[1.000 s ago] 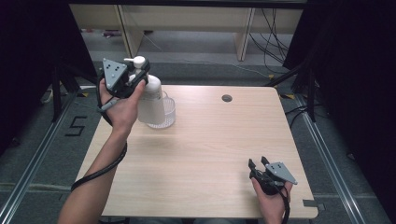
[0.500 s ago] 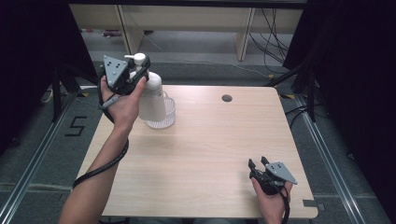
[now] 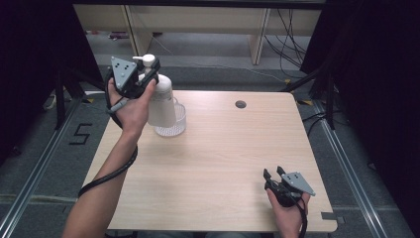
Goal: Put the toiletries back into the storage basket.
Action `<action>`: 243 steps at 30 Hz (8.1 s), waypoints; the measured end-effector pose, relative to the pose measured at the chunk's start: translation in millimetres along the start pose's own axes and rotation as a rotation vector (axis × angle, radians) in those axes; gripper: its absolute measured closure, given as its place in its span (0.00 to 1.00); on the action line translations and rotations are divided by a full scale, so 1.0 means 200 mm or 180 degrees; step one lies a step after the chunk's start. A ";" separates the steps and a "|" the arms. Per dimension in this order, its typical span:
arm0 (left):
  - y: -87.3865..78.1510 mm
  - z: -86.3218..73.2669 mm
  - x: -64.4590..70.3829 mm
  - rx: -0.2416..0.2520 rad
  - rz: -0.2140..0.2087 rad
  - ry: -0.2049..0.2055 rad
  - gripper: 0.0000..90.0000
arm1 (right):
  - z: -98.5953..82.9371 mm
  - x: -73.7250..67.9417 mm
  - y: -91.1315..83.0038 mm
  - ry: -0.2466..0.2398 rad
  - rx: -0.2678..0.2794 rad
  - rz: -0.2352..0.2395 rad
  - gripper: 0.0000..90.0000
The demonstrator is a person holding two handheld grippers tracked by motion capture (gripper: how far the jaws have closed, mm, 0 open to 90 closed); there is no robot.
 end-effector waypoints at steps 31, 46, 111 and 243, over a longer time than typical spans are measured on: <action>0.11 0.02 -0.01 0.0084 -0.0059 0.0069 0.66 | -0.01 0.01 0.00 -0.0038 -0.0036 -0.0004 0.53; 0.19 -0.04 -0.04 0.0036 -0.0003 0.0053 0.66 | -0.01 0.01 0.00 -0.0023 -0.0042 -0.0002 0.53; 0.34 -0.34 -0.06 -0.0378 0.0002 0.0025 0.66 | -0.01 0.00 0.00 0.0012 -0.0023 0.0018 0.53; 0.04 -0.64 -0.06 -0.0774 -0.0152 -0.0155 0.43 | 0.00 0.00 0.01 -0.0076 -0.0010 0.0034 0.52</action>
Point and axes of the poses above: each handheld gripper's, and its own axes: y roughly forward along the jaws, z roughly out of its top, x roughly to its right, the point moved 10 cm from there along y, roughly forward along the jaws, and after that the axes turned 6 degrees about x, right-handed, at the moved point
